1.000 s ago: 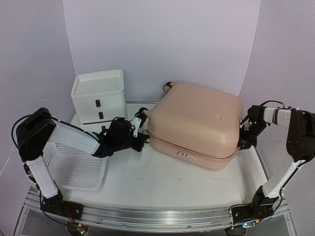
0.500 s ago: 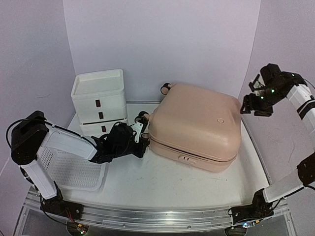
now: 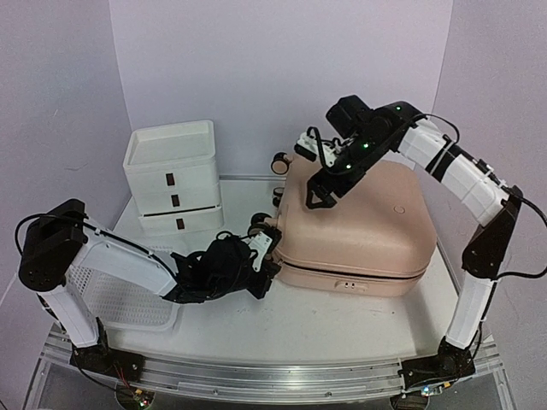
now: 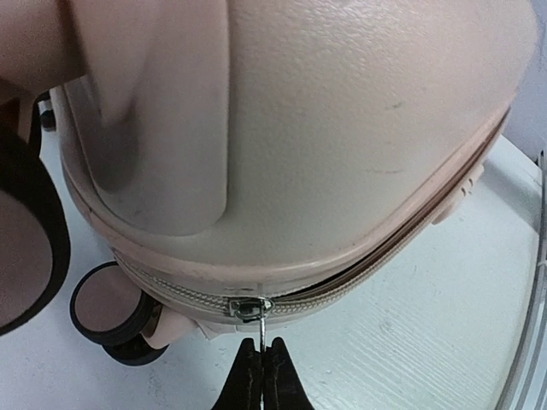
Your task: Open, take out, and arrange the luggage
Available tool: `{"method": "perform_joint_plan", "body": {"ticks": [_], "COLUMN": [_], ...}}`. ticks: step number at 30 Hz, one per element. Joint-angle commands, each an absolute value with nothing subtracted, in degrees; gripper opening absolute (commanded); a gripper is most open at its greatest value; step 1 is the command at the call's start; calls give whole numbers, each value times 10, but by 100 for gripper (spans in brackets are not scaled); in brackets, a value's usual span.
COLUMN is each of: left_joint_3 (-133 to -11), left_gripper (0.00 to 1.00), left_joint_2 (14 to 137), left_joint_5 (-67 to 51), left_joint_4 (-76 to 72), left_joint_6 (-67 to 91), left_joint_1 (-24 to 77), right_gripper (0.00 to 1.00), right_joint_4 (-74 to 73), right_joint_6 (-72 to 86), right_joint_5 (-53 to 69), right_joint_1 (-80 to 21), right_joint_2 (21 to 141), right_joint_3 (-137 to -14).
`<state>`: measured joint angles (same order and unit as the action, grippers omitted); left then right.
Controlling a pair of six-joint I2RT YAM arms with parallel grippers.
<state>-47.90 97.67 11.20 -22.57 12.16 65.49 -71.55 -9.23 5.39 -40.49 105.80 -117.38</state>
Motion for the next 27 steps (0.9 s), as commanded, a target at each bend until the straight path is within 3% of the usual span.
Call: {"method": "perform_joint_plan", "body": {"ticks": [1, 13, 27], "left_joint_3": [-518, -519, -512], "left_gripper": [0, 0, 0], "left_joint_2": [993, 1027, 1032], "left_joint_5": [73, 131, 152], "left_joint_4": [-278, -281, -282], "left_joint_6": [97, -20, -18], "left_joint_1": [701, 713, 713], "right_gripper": [88, 90, 85], "right_joint_4": [-723, -768, -780], "right_joint_6": [-149, -231, -281], "right_joint_5": [84, 135, 50], "right_joint_1": [-435, -493, -538], "right_joint_2": [1118, 1204, 1293], "right_joint_3": [-1264, -1325, -1388]}}
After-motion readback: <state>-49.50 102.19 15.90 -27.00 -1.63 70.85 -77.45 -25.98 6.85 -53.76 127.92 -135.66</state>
